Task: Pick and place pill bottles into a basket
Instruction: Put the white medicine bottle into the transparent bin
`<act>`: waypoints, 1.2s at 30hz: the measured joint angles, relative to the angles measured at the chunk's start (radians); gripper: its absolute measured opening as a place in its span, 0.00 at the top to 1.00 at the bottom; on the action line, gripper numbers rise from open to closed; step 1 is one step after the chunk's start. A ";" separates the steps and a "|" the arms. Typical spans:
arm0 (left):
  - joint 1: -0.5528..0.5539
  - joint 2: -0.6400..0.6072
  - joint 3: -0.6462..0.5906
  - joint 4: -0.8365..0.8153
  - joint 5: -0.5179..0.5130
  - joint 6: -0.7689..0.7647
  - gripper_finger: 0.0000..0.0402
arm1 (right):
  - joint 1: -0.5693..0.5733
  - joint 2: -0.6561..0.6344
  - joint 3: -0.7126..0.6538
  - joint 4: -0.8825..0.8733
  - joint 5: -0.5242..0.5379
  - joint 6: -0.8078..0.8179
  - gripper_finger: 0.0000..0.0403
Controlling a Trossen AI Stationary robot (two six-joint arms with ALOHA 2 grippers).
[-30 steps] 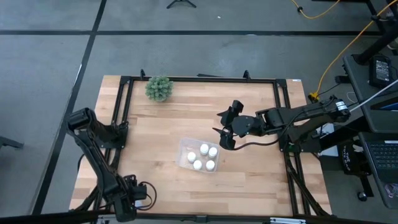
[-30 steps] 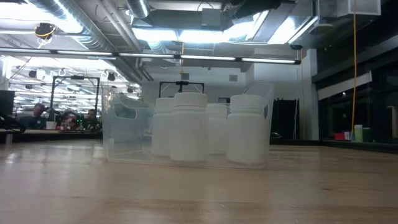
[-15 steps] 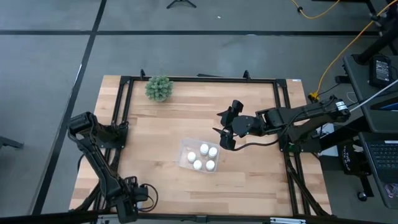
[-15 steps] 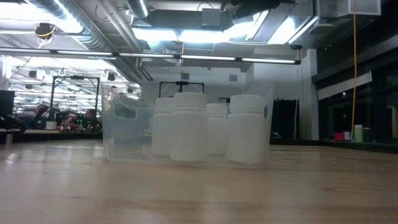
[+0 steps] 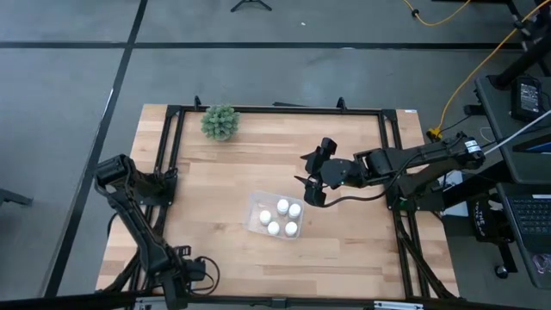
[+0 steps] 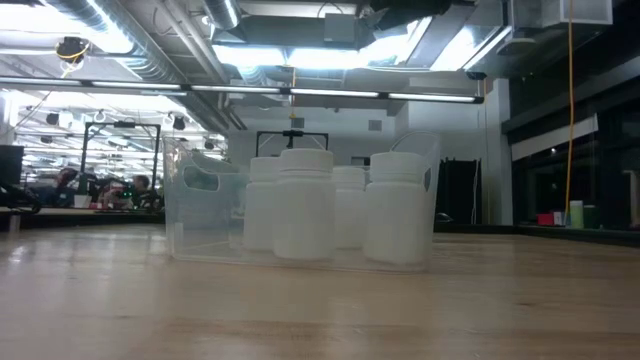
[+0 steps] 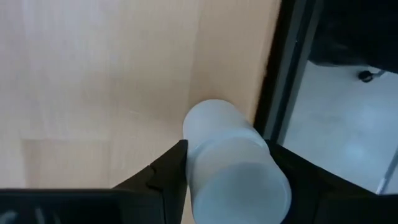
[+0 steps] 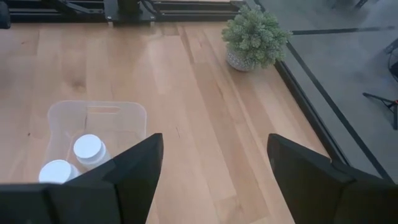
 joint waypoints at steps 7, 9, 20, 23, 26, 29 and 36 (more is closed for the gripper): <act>0.060 -0.016 0.075 -0.184 -0.020 0.179 0.58 | 0.000 0.000 0.000 -0.002 0.000 0.005 0.28; 0.091 -0.027 0.109 -0.283 -0.045 0.265 0.58 | 0.000 0.000 0.000 -0.002 0.000 0.006 0.28; 0.358 -0.151 0.171 -0.664 -0.194 0.737 0.58 | 0.000 0.000 0.000 -0.002 0.002 -0.031 0.28; 0.470 -0.178 0.171 -0.687 -0.242 0.873 0.58 | 0.000 0.000 0.000 -0.002 0.002 -0.058 0.28; 0.593 -0.185 0.171 -0.680 -0.258 1.008 0.58 | -0.003 0.000 0.000 -0.004 0.002 -0.099 0.28; 0.697 -0.185 0.171 -0.627 -0.259 1.103 0.58 | -0.007 0.000 0.000 -0.019 0.003 -0.104 0.28; 0.806 -0.185 0.256 -0.385 -0.241 1.214 0.58 | -0.024 0.000 0.000 -0.115 0.004 -0.049 0.28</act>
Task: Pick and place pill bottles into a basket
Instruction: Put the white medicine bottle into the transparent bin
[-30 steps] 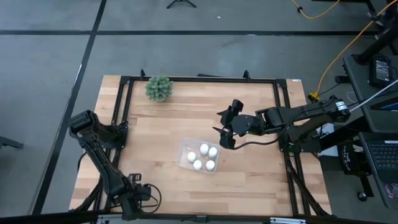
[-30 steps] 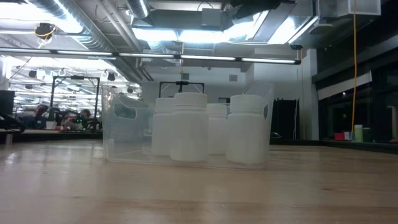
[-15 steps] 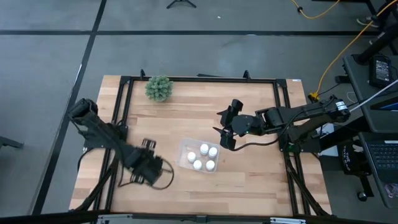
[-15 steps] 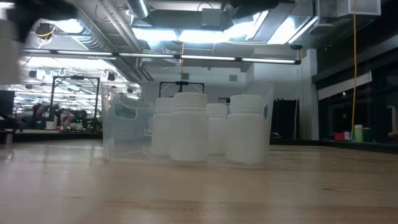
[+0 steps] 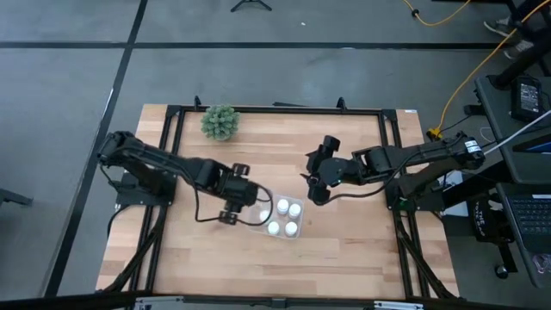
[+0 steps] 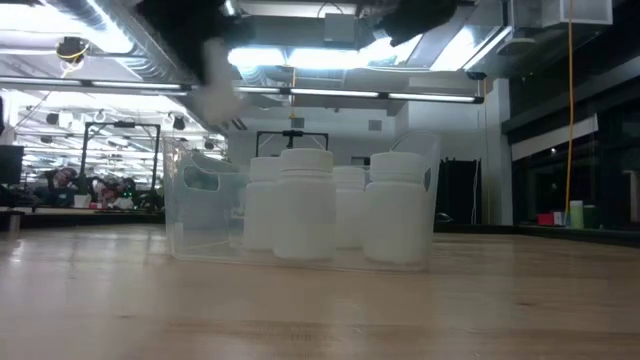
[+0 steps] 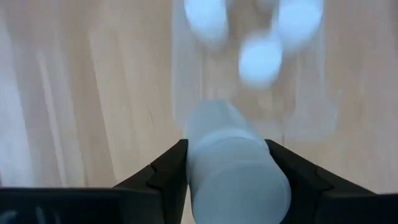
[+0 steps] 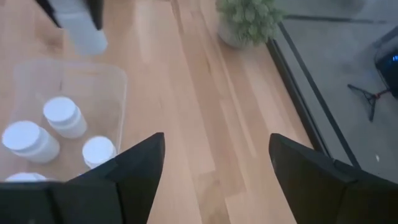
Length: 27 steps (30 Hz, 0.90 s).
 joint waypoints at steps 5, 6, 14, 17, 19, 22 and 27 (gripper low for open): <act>0.042 0.006 0.057 0.117 0.069 0.064 0.58 | -0.003 0.000 0.000 -0.042 0.026 0.034 0.28; 0.050 0.011 0.061 0.131 0.087 0.076 0.58 | -0.004 0.000 0.000 -0.049 0.034 0.040 0.28; 0.101 0.087 0.062 0.122 0.153 0.179 0.58 | -0.023 0.000 0.000 -0.060 0.044 0.078 0.28; 0.114 0.116 0.062 0.127 0.186 0.213 0.58 | -0.026 0.000 0.000 -0.061 0.044 0.093 0.28; 0.122 0.135 0.062 0.126 0.206 0.235 0.58 | -0.026 0.000 0.000 -0.062 0.044 0.104 0.28; 0.135 0.157 0.062 0.127 0.216 0.264 0.58 | -0.026 0.000 0.000 -0.062 0.044 0.111 0.28; 0.148 0.178 0.059 0.150 0.246 0.292 0.58 | -0.026 0.000 0.000 -0.062 0.043 0.115 0.28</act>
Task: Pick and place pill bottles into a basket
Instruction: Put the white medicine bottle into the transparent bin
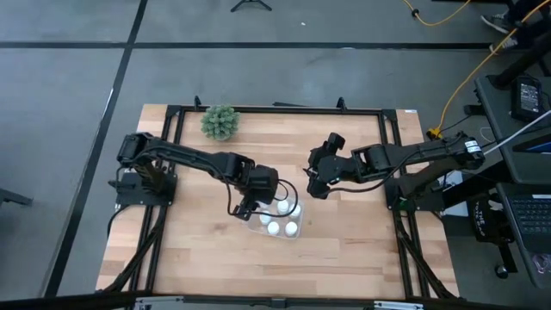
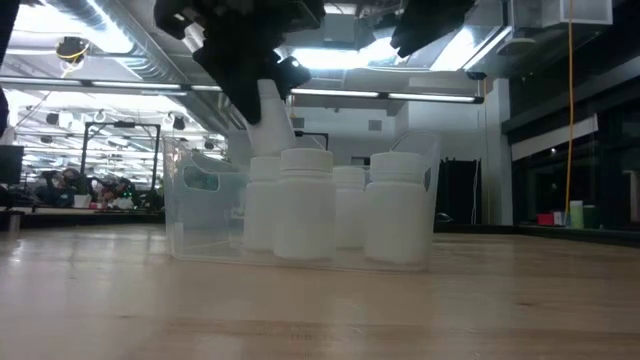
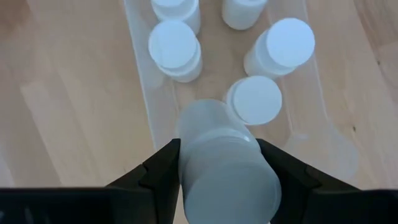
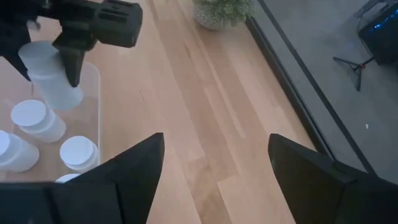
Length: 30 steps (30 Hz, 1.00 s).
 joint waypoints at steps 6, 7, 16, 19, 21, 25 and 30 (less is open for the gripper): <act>0.005 0.025 0.000 0.032 0.026 0.010 0.58 | 0.000 0.000 0.000 -0.005 0.000 0.015 0.28; 0.006 0.031 -0.001 0.036 0.027 0.010 0.58 | 0.000 0.000 0.000 -0.005 0.000 0.016 0.28; 0.006 0.050 -0.058 0.034 0.036 0.009 0.58 | 0.001 0.000 0.000 -0.021 -0.001 0.021 0.28; 0.006 0.051 -0.075 0.046 0.040 0.009 0.58 | 0.001 0.000 0.000 -0.021 -0.001 0.021 0.28; 0.008 0.051 -0.099 0.072 0.051 0.008 0.58 | 0.001 0.000 0.000 -0.021 -0.001 0.021 0.28; 0.012 0.052 -0.134 0.095 0.080 -0.006 0.58 | 0.001 0.000 0.000 -0.021 -0.001 0.021 0.28; 0.012 0.059 -0.138 0.113 0.081 -0.007 0.58 | 0.001 0.000 0.000 -0.021 -0.001 0.020 0.28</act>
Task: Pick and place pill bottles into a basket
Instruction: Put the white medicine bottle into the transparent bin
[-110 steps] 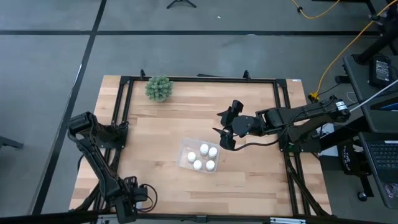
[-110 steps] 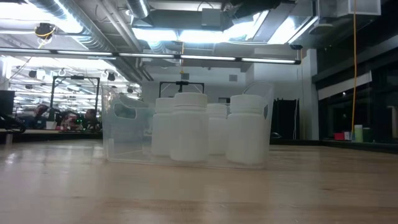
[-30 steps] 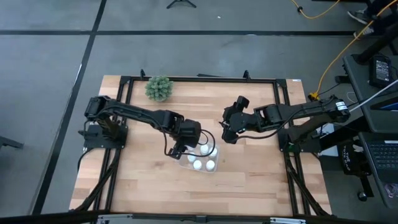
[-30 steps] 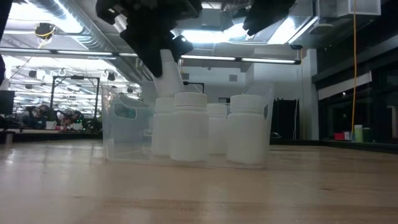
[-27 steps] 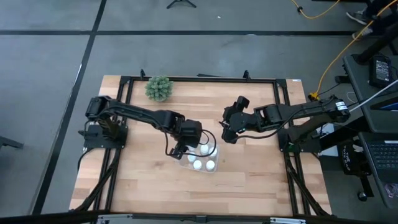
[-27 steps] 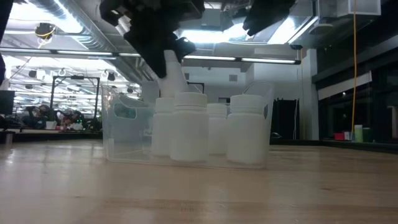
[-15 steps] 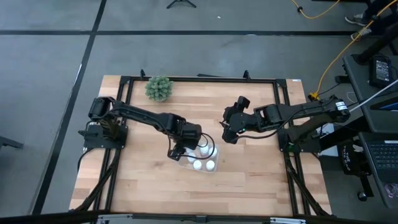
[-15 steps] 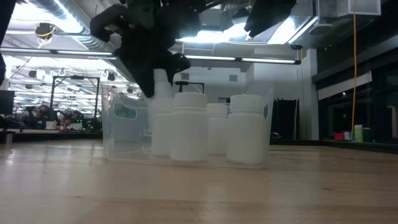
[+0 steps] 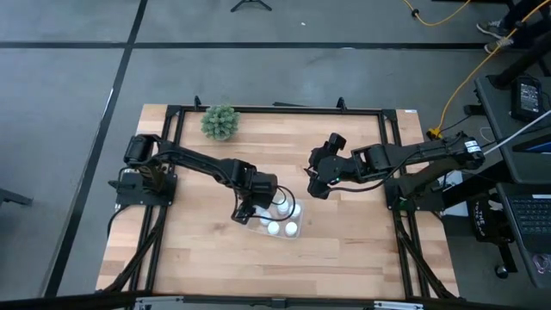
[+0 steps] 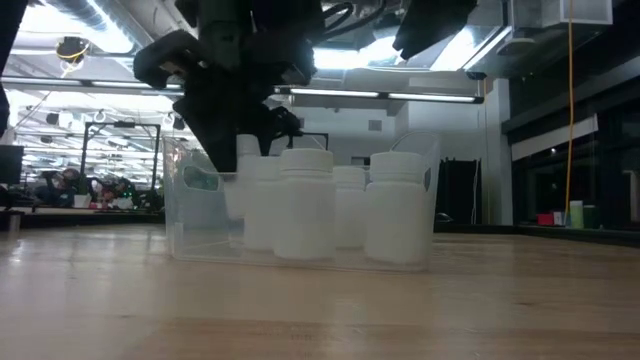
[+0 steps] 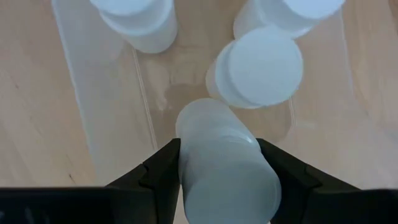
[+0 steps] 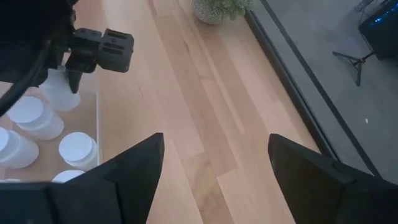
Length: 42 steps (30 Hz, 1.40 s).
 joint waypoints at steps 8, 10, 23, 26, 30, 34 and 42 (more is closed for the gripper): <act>0.023 0.005 0.000 0.028 0.011 -0.003 0.58 | 0.000 0.000 0.000 -0.001 0.000 -0.002 0.28; 0.028 0.005 0.000 0.025 0.011 -0.003 0.58 | 0.000 0.000 0.000 -0.001 0.000 -0.002 0.28; 0.037 0.051 0.000 0.024 0.044 -0.007 0.58 | 0.000 0.000 0.000 -0.005 0.000 -0.002 0.28; 0.036 0.061 0.000 0.028 0.044 -0.007 0.58 | 0.000 0.000 0.000 -0.012 0.000 -0.002 0.28; 0.036 0.067 0.000 0.034 0.045 -0.019 0.58 | 0.000 0.000 0.000 -0.014 0.000 -0.002 0.28; 0.036 0.067 0.000 0.039 0.045 -0.031 0.55 | 0.000 0.000 0.000 -0.015 0.000 -0.002 0.28; 0.036 0.064 0.000 0.040 0.061 -0.085 0.40 | 0.000 0.000 0.000 -0.015 0.000 -0.023 0.28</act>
